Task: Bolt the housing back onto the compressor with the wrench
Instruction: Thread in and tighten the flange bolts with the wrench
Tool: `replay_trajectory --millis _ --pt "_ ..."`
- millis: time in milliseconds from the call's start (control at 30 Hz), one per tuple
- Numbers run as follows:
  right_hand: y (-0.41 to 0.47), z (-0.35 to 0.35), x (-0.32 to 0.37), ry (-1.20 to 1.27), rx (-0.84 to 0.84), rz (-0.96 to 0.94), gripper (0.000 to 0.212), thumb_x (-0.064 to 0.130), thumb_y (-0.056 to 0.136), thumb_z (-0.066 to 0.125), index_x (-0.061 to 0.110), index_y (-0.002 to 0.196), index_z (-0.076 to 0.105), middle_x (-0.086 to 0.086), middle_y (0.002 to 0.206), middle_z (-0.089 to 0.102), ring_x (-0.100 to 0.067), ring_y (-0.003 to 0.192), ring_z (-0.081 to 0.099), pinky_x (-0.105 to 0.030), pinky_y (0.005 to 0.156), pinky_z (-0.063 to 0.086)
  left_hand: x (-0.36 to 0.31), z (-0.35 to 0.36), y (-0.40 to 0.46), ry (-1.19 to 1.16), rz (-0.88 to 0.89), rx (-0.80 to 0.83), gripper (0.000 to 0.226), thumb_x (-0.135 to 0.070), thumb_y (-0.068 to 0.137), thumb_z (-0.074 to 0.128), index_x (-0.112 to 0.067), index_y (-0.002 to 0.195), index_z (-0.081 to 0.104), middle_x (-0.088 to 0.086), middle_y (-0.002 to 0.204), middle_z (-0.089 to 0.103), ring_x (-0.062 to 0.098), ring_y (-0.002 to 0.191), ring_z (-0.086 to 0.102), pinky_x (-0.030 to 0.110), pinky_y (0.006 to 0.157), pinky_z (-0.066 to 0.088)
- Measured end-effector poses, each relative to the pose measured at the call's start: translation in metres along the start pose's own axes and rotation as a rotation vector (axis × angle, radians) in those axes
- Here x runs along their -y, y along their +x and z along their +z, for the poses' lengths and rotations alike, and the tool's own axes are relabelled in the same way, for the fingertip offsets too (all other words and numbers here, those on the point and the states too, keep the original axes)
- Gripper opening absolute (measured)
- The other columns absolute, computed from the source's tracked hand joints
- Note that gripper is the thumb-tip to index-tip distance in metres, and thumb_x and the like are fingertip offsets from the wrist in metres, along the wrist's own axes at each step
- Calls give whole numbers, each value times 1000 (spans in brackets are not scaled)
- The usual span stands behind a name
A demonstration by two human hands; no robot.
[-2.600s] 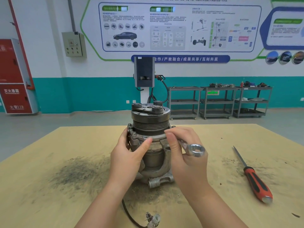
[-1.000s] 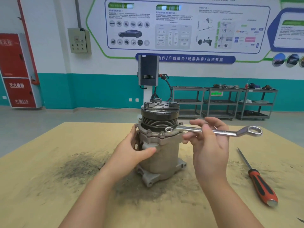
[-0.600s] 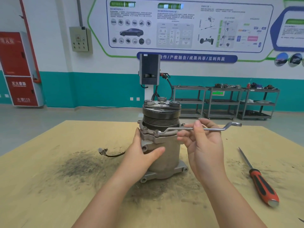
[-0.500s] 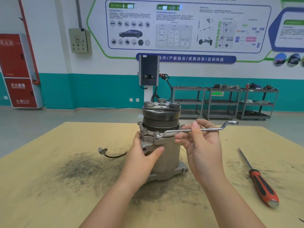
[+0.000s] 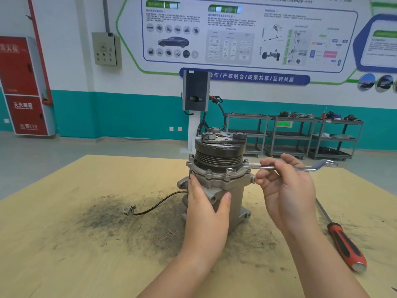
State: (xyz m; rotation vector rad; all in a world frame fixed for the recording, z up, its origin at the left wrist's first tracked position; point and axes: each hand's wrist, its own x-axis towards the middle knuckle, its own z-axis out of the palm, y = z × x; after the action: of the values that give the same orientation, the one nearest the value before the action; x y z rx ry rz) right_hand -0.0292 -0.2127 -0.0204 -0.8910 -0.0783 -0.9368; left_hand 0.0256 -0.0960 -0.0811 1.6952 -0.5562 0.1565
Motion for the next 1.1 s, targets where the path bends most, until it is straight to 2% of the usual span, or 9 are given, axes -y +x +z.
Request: replay_trajectory --millis 167,300,533,667,733,800,900,1033,1100 --pt "1 -1 -3 -11 14 22 21 -6 98 36 14 101 39 -9 65 65 -17 47 56 -24 47 48 0 -2 1 28 15 -33 73 -37 96 60 -26 157 20 -6 158 32 13 147 27 44 118 31" --pt "3 -2 -3 -76 25 -4 17 -4 99 36 13 101 39 -9 66 66 -17 49 58 -25 48 50 -2 -2 1 43 18 -43 71 -36 97 59 -25 156 21 -5 157 33 14 146 28 44 118 31" --pt "-19 1 -24 -308 -19 -407 11 11 102 44 19 94 46 -8 80 69 -21 62 66 -28 61 55 -2 -2 0 67 4 -14 70 -33 100 53 -21 157 15 -3 159 32 17 147 28 41 118 31" --pt "-35 7 -32 -440 42 -677 23 14 99 50 36 94 54 -11 84 66 -20 65 66 -31 65 55 -3 -2 0 69 -2 -22 69 -33 99 54 -21 157 18 -2 156 37 18 145 31 42 117 32" --pt "-37 11 -31 -494 101 -759 23 15 98 49 38 96 55 -12 85 65 -18 65 67 -30 65 55 -1 -3 1 55 -14 -19 67 -33 99 55 -23 156 21 -3 153 42 18 143 35 43 116 35" --pt "-33 12 -25 -424 78 -730 16 17 99 47 31 97 52 -9 84 66 -20 65 67 -30 65 55 -1 -6 2 35 -26 -9 65 -31 98 57 -27 155 24 -7 145 49 15 137 42 42 113 39" --pt "-16 2 -8 -232 -99 -528 9 16 102 41 20 95 45 -4 78 69 -20 62 66 -27 62 55 1 -12 7 -17 -24 18 58 -25 97 61 -33 148 35 -17 132 56 7 125 51 39 108 44" --pt "4 -13 3 -161 -224 -292 11 13 105 38 15 96 44 -1 72 70 -16 59 65 -25 60 55 12 -41 30 -120 -46 162 53 -16 96 63 -32 142 44 -25 126 59 -5 114 58 15 93 49" --pt "8 -16 0 -143 -208 -231 12 13 105 38 14 95 45 -1 71 70 -15 58 65 -24 58 55 17 -59 41 -194 -36 232 54 -18 91 67 -30 140 48 -23 129 61 -10 113 58 13 95 49"
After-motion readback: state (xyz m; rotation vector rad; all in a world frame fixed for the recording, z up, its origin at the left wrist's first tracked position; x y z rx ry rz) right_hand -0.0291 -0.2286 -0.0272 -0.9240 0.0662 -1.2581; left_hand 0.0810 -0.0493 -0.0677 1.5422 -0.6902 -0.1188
